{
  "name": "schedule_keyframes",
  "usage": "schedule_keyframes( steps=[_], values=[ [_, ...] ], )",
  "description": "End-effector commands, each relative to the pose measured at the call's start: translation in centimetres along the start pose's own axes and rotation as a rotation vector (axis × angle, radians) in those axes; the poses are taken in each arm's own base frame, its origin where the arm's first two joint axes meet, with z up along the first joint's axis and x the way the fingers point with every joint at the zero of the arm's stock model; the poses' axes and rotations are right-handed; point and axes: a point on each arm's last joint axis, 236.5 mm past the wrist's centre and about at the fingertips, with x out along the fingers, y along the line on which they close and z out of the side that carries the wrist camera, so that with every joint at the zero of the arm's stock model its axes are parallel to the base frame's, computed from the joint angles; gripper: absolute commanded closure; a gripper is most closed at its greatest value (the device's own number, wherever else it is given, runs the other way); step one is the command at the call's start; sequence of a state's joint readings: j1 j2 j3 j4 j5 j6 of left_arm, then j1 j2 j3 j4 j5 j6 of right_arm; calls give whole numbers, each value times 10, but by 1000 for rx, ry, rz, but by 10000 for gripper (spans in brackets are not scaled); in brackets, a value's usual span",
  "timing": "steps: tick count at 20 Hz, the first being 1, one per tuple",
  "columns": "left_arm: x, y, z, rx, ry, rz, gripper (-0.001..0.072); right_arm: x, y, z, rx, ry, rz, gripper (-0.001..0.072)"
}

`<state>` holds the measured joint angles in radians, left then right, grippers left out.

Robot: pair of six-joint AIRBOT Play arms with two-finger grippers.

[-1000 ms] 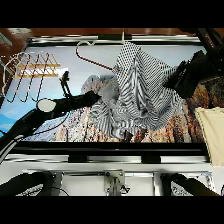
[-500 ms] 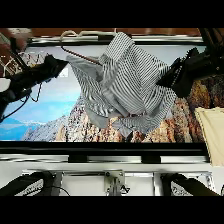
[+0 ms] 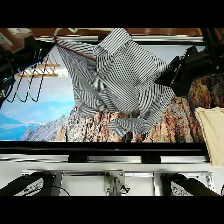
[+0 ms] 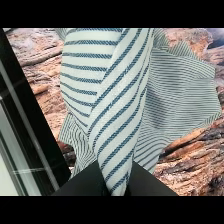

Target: Fold the shirts.

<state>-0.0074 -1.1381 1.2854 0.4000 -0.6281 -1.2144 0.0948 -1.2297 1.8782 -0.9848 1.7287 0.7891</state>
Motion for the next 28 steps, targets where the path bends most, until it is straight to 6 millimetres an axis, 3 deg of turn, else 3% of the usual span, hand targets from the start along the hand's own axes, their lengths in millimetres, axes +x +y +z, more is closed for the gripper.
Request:
schedule_keyframes(
  steps=[1,8,12,14,20,24,28],
  values=[
    [-4,-16,13,38,-19,-28,655,0,-7,-7,-2,28,-31,637],
    [-8,-18,-2,72,56,-45,655,-2,-24,-15,0,64,-101,637],
    [-6,-28,-10,73,78,-68,655,4,-17,-22,5,96,-53,638],
    [-2,-43,-16,118,83,-97,655,12,-13,-30,29,142,-22,638],
    [-3,-96,-13,203,59,-191,655,46,-14,-23,47,181,-7,638],
    [-9,-144,-29,283,89,-295,655,63,-32,3,153,78,-61,638],
    [-19,-188,-71,366,180,-417,656,64,-42,40,242,-87,-80,638]
  ],
)
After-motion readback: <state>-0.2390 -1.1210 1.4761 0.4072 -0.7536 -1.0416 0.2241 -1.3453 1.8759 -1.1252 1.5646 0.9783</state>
